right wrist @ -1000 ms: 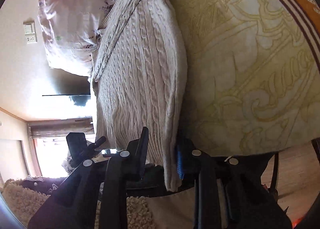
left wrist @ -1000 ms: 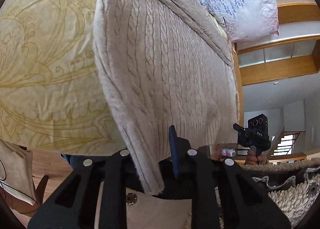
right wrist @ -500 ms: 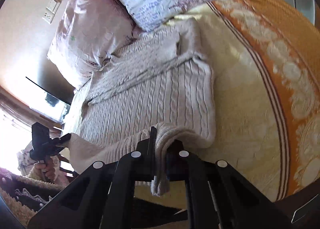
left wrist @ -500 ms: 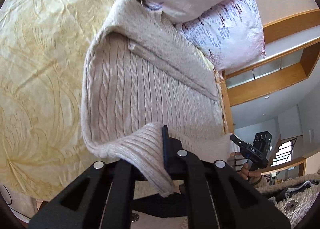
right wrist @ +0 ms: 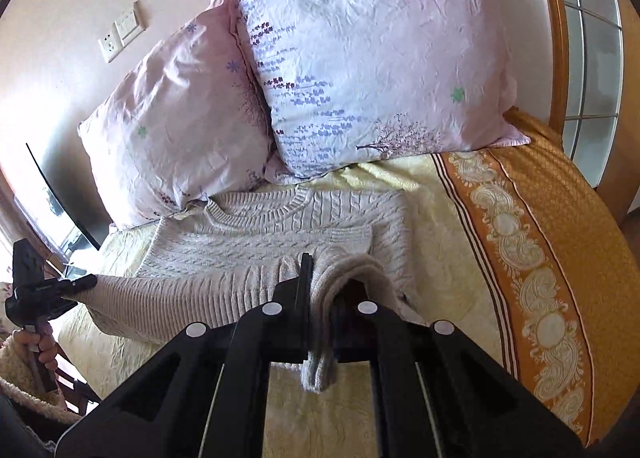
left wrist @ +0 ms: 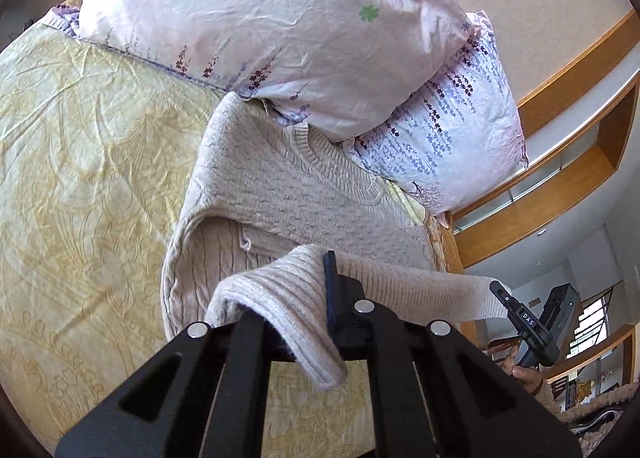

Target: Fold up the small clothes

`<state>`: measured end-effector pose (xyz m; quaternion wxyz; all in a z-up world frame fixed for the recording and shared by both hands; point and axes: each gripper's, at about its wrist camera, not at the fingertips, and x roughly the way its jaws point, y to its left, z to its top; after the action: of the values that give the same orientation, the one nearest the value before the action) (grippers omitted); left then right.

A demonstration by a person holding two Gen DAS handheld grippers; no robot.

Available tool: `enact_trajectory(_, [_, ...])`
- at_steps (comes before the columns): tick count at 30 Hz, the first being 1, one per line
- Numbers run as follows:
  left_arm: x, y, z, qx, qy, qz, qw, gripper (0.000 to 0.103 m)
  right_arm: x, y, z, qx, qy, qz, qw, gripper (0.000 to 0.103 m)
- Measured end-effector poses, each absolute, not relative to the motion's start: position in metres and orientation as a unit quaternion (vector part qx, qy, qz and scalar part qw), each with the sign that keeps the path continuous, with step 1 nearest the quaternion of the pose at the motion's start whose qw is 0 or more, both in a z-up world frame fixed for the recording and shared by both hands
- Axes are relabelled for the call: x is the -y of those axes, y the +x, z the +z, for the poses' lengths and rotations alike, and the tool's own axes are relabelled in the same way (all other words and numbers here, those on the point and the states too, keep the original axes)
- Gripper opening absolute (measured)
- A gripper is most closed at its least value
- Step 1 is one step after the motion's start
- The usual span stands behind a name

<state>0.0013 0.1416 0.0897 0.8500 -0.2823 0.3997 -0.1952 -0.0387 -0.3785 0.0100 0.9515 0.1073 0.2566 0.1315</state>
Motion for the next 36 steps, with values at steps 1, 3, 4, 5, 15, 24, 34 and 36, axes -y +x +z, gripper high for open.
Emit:
enact_trajectory(1, [-0.141,0.005,0.092,-0.397,-0.279,-0.196,0.852,0.005,0.378,-0.037,0.012,-0.253,0.106,0.131,0.953,0.007])
enact_trajectory(3, [-0.141,0.010,0.096,-0.392,-0.276,-0.198,0.855,0.005,0.376,-0.033,0.016,-0.247,0.107,0.128,0.955,0.007])
enact_trajectory(4, [-0.141,0.013,0.098,-0.389,-0.276,-0.199,0.856,0.005,0.377,-0.031,0.018,-0.245,0.108,0.127,0.955,0.007])
enact_trajectory(5, [-0.141,0.015,0.099,-0.387,-0.276,-0.200,0.857,0.005,0.376,-0.030,0.019,-0.243,0.107,0.126,0.956,0.007])
enact_trajectory(15, [-0.134,0.048,0.124,-0.359,-0.258,-0.212,0.872,0.005,0.370,-0.012,0.034,-0.214,0.093,0.107,0.967,0.007])
enact_trajectory(24, [-0.131,0.086,0.139,-0.334,-0.251,-0.209,0.884,0.005,0.362,0.018,0.050,-0.182,0.077,0.100,0.975,0.007])
enact_trajectory(34, [-0.126,0.151,0.080,-0.383,-0.291,-0.164,0.861,0.005,0.364,0.108,0.003,-0.271,0.133,0.090,0.949,0.007])
enact_trajectory(36, [-0.127,0.162,0.066,-0.396,-0.306,-0.152,0.853,0.005,0.366,0.126,-0.010,-0.296,0.152,0.088,0.939,0.007])
